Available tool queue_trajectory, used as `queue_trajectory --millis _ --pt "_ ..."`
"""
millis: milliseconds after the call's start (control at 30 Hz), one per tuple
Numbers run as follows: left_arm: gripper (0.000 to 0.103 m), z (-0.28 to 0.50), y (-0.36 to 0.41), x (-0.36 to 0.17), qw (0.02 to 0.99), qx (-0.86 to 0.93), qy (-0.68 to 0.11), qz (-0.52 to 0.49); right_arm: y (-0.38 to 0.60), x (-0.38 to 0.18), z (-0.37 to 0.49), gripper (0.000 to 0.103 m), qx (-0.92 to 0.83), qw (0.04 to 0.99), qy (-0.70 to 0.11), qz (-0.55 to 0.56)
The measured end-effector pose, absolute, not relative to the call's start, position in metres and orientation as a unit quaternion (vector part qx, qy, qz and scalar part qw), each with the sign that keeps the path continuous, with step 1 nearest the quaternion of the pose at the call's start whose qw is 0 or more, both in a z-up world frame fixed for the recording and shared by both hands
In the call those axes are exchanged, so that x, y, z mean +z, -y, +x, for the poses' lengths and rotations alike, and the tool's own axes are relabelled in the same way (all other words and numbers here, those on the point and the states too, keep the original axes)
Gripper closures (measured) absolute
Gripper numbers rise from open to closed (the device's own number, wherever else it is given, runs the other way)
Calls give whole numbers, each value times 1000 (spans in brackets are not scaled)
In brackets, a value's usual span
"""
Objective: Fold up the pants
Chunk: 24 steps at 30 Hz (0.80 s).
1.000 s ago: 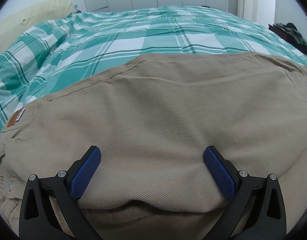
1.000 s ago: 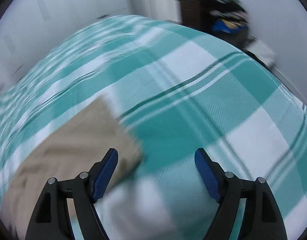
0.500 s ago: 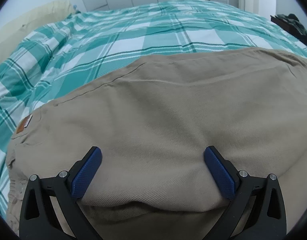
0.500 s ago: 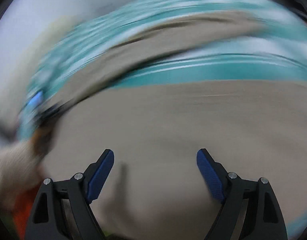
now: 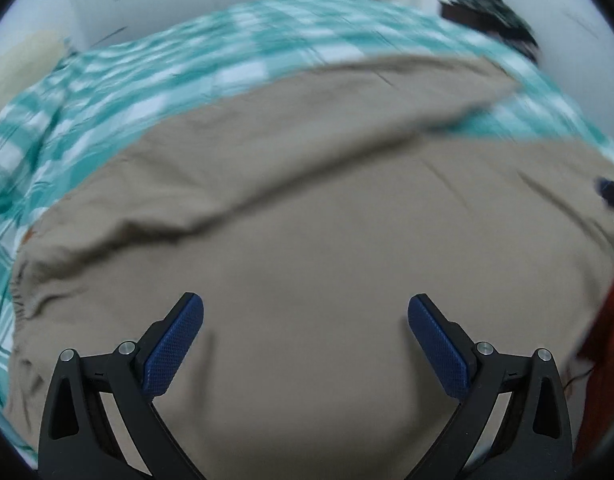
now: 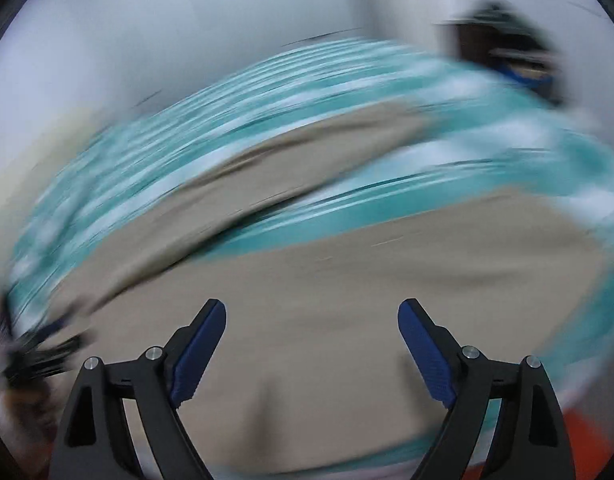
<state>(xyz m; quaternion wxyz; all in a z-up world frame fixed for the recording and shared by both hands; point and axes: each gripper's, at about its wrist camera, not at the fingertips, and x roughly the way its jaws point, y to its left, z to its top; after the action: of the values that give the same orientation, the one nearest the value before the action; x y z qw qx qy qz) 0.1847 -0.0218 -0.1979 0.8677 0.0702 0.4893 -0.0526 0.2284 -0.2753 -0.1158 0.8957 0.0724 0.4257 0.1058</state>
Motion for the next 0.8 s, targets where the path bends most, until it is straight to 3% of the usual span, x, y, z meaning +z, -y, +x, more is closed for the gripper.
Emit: queue_trajectory --millis 100,200,367,567,800 --pt "1 173 22 -203 869 -45 -487 69 201 -130 205 16 227 867 -443 -12" --pt "1 171 -8 -201 856 -37 -515 21 179 -151 201 16 241 847 -469 -66" --pt "1 146 -86 -203 842 89 -531 12 272 -160 220 18 144 861 -485 58" --pt "1 100 -165 -200 836 167 -518 -73 339 -161 222 18 93 864 -470 154" --pt "1 129 -143 -163 870 122 -472 -78 300 -167 213 4 54 873 -484 32"
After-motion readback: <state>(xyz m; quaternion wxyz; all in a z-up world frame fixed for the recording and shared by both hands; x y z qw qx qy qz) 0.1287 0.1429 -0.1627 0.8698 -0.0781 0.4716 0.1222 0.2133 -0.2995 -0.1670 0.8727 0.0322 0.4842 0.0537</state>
